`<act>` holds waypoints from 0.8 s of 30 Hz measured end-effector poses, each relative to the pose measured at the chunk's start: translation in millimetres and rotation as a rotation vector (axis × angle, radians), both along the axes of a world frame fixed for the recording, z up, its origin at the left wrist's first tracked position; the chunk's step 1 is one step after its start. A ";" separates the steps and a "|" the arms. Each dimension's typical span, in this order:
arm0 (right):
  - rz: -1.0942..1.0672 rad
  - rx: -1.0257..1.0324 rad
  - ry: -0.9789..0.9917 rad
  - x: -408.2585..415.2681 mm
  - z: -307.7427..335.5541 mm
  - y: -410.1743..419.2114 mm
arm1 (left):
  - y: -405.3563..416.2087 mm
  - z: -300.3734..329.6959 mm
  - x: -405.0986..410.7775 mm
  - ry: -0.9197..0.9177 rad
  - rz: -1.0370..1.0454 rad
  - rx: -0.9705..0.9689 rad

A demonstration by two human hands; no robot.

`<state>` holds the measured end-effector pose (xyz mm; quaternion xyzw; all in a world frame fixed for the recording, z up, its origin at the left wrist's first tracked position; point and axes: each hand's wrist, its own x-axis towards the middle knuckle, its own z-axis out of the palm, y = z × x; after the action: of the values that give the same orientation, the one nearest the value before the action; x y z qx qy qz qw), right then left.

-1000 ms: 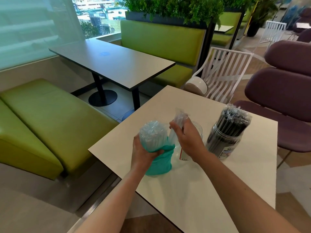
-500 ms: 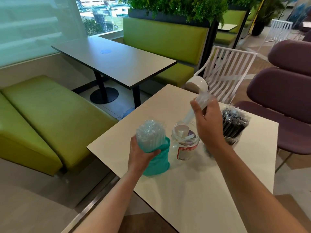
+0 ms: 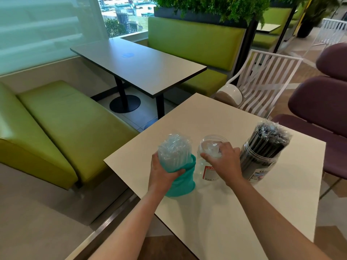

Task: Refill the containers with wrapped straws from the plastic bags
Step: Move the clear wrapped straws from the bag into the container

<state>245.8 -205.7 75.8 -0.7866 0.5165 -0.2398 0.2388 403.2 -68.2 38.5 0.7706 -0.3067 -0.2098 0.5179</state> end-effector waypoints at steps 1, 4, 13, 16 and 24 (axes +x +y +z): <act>0.003 -0.006 0.019 1.7 0.7 0.0 | -0.5 -0.6 0.1 0.006 0.000 0.001; 0.034 -0.044 0.072 5.6 0.9 -1.8 | -0.7 -2.0 -0.1 0.024 -0.003 0.002; 0.133 0.068 -0.053 17.9 32.9 -30.5 | -2.4 -1.4 -0.2 0.048 -0.001 -0.006; 0.122 0.159 0.018 26.4 53.9 -44.3 | -2.8 -0.8 -0.3 0.057 0.000 -0.008; 0.122 0.286 0.319 48.5 54.6 -71.5 | -1.9 0.9 1.7 0.090 0.003 -0.017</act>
<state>294.3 -277.2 130.4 -0.8024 0.5280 -0.0219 0.2774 404.9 -70.0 39.4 0.7566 -0.2837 -0.2408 0.5377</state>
